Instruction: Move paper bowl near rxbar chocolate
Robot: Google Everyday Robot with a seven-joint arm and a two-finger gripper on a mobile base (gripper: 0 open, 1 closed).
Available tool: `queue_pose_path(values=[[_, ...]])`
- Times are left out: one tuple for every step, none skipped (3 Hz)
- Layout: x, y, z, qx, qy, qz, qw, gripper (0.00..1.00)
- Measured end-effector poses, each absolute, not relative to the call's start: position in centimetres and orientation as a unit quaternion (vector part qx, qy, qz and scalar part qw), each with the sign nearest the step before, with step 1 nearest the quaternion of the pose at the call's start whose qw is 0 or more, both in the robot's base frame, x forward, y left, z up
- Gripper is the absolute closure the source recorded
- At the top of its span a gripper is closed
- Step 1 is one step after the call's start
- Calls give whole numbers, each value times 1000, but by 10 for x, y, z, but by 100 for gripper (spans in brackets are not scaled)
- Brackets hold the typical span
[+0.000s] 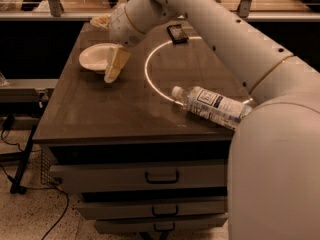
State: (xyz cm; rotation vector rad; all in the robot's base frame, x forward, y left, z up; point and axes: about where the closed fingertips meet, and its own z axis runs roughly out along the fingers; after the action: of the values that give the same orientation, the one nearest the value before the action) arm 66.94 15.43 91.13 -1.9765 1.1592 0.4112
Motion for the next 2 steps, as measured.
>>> queue_pose_path(values=[[675, 165, 893, -776, 469, 159, 392, 0], [682, 158, 868, -762, 506, 147, 376, 3]])
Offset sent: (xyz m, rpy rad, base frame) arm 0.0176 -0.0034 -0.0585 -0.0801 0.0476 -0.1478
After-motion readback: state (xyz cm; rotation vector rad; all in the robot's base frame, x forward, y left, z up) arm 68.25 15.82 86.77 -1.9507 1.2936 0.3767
